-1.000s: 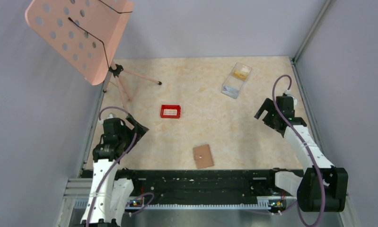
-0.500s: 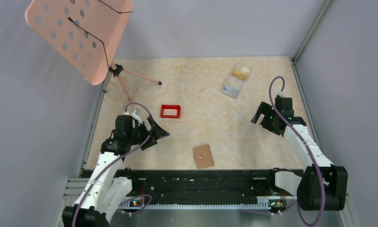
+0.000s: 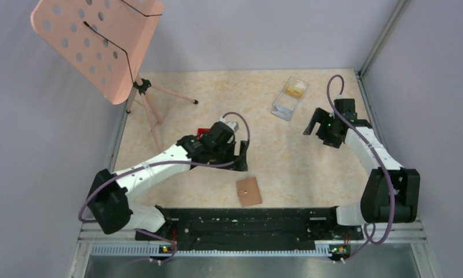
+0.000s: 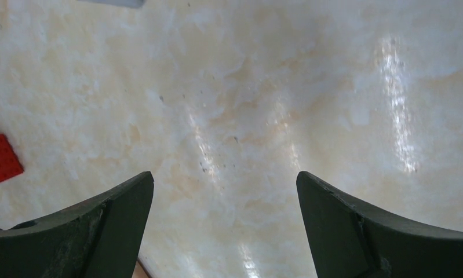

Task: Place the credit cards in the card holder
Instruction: Move the storage box to the center of the board.

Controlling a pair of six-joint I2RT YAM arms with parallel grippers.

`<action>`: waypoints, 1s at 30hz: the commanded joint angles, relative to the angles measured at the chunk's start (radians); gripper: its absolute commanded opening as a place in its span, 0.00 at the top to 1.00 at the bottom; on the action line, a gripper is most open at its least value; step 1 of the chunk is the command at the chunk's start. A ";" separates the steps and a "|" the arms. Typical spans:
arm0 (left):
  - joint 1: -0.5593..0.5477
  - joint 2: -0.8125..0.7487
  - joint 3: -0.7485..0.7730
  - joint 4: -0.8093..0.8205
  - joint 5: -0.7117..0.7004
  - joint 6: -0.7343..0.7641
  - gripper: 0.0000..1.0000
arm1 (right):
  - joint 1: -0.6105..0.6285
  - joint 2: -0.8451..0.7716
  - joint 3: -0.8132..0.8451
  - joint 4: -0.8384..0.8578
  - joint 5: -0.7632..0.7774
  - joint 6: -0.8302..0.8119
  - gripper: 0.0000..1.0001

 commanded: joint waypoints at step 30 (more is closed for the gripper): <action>-0.051 0.407 0.556 -0.193 -0.283 0.166 0.08 | 0.182 0.944 1.143 -0.402 0.082 -0.120 0.87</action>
